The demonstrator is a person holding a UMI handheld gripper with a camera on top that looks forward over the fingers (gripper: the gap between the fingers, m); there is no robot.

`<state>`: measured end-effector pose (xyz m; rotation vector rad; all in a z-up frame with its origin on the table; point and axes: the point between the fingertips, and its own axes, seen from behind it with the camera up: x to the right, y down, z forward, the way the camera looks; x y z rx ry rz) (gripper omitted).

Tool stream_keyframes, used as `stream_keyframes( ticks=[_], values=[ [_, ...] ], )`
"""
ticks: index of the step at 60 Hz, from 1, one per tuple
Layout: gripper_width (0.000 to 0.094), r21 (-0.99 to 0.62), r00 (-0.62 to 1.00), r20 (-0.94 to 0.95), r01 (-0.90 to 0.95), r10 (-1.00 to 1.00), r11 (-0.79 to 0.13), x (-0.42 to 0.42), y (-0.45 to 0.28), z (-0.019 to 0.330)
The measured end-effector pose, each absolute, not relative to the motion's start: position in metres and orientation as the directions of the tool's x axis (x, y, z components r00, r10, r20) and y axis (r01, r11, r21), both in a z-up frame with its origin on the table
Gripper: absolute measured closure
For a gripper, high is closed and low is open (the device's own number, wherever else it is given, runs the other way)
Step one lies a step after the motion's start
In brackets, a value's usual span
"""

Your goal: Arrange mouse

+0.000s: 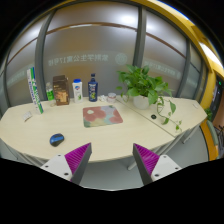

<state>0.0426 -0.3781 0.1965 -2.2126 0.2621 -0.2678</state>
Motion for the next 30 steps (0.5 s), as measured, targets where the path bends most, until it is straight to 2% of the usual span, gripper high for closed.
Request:
stream_keyframes(
  ticks=[9, 15, 30],
  values=[
    [0.0086, -0.780, 0.950, 0.107, -0.102, -0.292, -0.617, 0.032, -0.399, 0.181],
    [0.0085, -0.772, 0.952, 0.098, -0.110, -0.289, -0.626, 0.008, -0.410, 0.158],
    [0.0081, -0.765, 0.980, 0.003, -0.126, -0.199, -0.631, -0.122, -0.378, 0.090]
  ],
)
